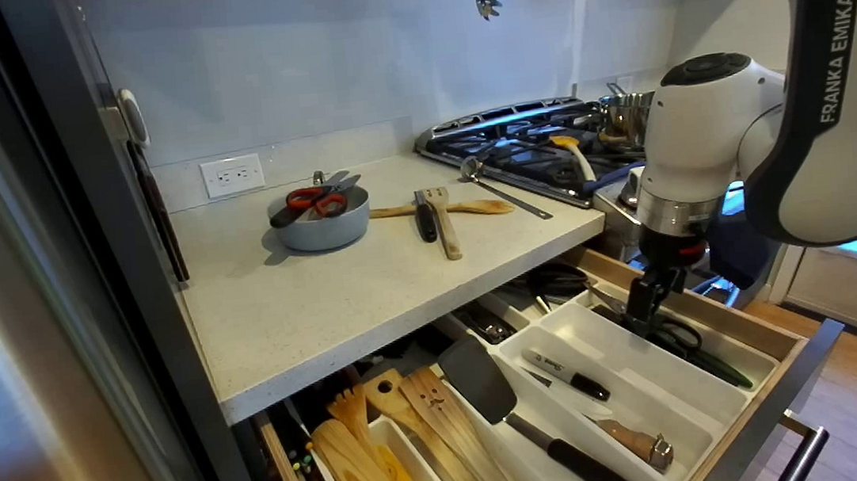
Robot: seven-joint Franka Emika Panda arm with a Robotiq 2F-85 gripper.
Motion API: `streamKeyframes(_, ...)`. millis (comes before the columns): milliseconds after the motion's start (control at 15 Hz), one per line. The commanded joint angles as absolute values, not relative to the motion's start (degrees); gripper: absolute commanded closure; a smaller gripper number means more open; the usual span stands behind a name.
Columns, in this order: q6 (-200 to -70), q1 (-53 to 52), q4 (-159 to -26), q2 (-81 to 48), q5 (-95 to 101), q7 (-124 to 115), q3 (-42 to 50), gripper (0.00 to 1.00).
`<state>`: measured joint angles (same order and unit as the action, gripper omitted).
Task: Remove the scissors from the drawer
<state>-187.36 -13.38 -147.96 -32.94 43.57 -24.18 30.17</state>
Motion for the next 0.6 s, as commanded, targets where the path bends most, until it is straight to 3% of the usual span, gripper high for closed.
streamKeyframes(0, -185.34, -12.9, -145.15, -36.45, 41.81, -25.35, 29.22, 0.24)
streamKeyframes(133, -184.55, -11.79, -144.09, -37.57, 41.97, -24.71, 27.79, 0.38)
streamKeyframes(267, -183.95, -11.54, -143.07, -38.97, 41.88, -24.73, 27.21, 0.44)
streamKeyframes(533, -182.38, -9.48, -140.59, -41.97, 40.68, -24.74, 25.34, 0.24)
